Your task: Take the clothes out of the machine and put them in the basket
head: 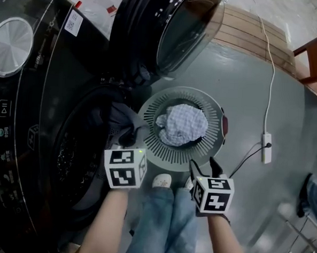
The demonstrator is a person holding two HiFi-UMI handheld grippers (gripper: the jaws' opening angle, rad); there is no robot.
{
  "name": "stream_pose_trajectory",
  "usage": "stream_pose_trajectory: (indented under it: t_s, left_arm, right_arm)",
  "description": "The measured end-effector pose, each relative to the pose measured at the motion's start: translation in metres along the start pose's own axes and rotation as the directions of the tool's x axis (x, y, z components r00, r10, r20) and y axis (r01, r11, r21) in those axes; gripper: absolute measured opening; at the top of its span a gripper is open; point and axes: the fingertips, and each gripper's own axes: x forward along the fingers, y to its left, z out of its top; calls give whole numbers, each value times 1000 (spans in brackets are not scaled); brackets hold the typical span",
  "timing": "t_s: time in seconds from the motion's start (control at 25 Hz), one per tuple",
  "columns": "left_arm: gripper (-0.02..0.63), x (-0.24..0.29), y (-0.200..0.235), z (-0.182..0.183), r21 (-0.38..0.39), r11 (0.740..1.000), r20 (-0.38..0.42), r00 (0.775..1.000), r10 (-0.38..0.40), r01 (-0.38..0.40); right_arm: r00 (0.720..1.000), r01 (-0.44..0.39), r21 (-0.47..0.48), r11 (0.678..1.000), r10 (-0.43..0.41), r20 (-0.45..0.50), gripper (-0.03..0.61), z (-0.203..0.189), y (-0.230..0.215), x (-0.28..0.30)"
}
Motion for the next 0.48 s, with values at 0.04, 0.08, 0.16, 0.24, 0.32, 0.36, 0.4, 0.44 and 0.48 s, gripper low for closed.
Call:
stream_pose_trajectory:
  t_s: [0.04, 0.08, 0.16, 0.24, 0.32, 0.36, 0.4, 0.44, 0.48]
  left_arm:
    - [26, 1, -16, 5, 2, 999, 7, 999, -35, 35]
    - [26, 2, -32, 11, 10, 998, 14, 998, -69, 68]
    - [26, 3, -62, 23, 30, 991, 27, 991, -129, 128]
    - [26, 3, -87, 33, 40, 983, 34, 983, -183, 182]
    - [26, 3, -109, 40, 37, 970, 34, 970, -241, 240]
    - [26, 3, -120, 43, 34, 962, 34, 962, -272, 271]
    - [26, 3, -131, 46, 33, 953, 34, 953, -302, 301]
    - [26, 2, -141, 49, 40, 945, 32, 945, -327, 325]
    - [26, 2, -151, 51, 59, 938, 28, 939, -342, 340]
  right_arm:
    - [1000, 5, 5, 1000, -5, 1, 267, 0, -2, -1]
    - [1000, 10, 10, 1000, -10, 1, 265, -1, -5, -2]
    - [1000, 18, 21, 1000, -18, 2, 264, -2, -11, -5]
    - [1000, 25, 31, 999, -25, 2, 261, -3, -17, -7]
    - [999, 34, 41, 999, -34, 3, 258, -4, -24, -10]
    - [999, 40, 49, 998, -40, 4, 256, -4, -28, -12]
    - [999, 45, 58, 997, -45, 6, 253, -4, -32, -13]
    - [999, 50, 69, 996, -51, 8, 252, -4, -35, -14]
    - [998, 56, 79, 995, -57, 10, 249, -3, -39, -16]
